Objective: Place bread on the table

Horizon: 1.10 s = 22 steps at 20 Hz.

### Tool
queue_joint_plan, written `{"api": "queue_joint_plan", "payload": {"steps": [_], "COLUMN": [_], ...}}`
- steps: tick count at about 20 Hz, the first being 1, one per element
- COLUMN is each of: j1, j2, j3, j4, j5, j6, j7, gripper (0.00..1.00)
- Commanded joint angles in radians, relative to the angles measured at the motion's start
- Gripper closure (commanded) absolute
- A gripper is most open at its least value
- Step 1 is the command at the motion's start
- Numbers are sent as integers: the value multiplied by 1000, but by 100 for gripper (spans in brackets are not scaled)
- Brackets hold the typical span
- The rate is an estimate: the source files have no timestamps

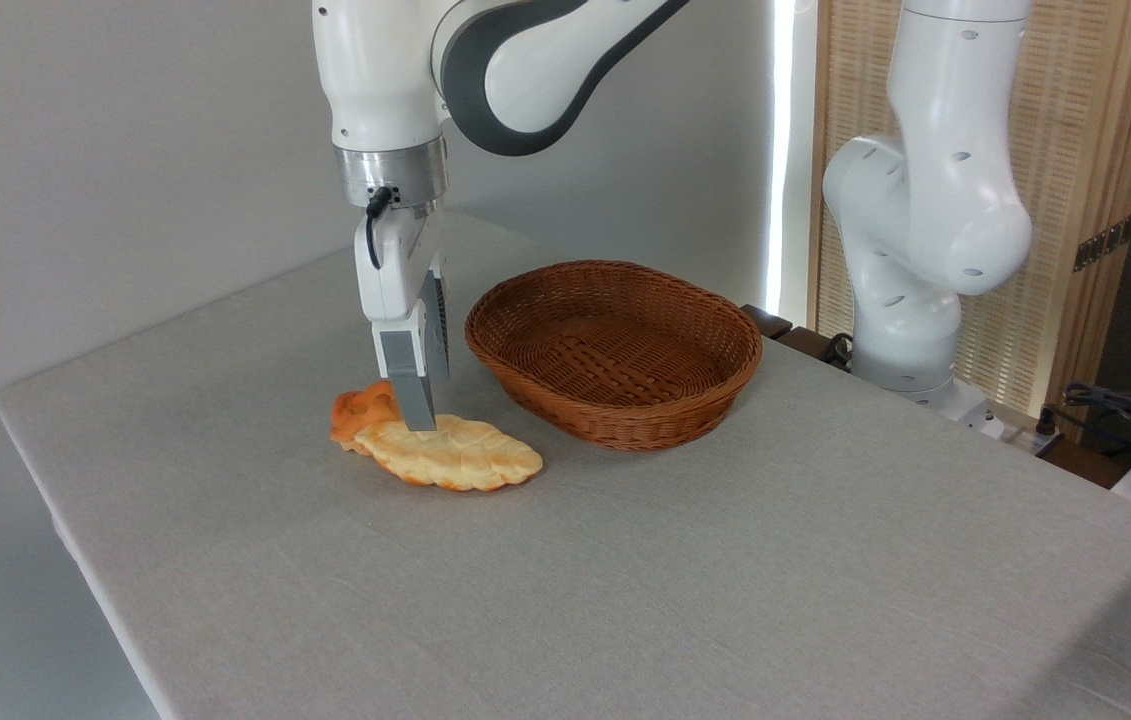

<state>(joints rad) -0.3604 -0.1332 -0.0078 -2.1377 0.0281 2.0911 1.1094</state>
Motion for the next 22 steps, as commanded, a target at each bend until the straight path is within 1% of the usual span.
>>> {"api": "queue_joint_plan", "payload": {"steps": [1, 4, 5, 7, 12, 13, 14, 15, 16, 17, 19, 22], "j1": [-3, 11, 11, 11, 12, 11, 11, 11, 11, 11, 11, 11], "j2": [-5, -16, -22, -22, -14, -13, -13, -14, -14, -14, -13, 1], "j3": [14, 26, 54, 103, 210, 233, 253, 273, 279, 282, 304, 301], "j4": [19, 36, 39, 91, 157, 165, 176, 198, 209, 214, 225, 225], "j5": [-13, -7, -5, -5, -7, -8, -11, -14, -13, -13, -14, -16], "j6": [-8, -19, -20, -23, -23, -34, -69, -122, -172, -189, -198, -198], "j7": [-58, -149, -180, -242, -448, -483, -506, -511, -513, -516, -539, -543], "gripper": [0, 0, 0, 0, 0, 0, 0, 0, 0, 0, 0, 0]}}
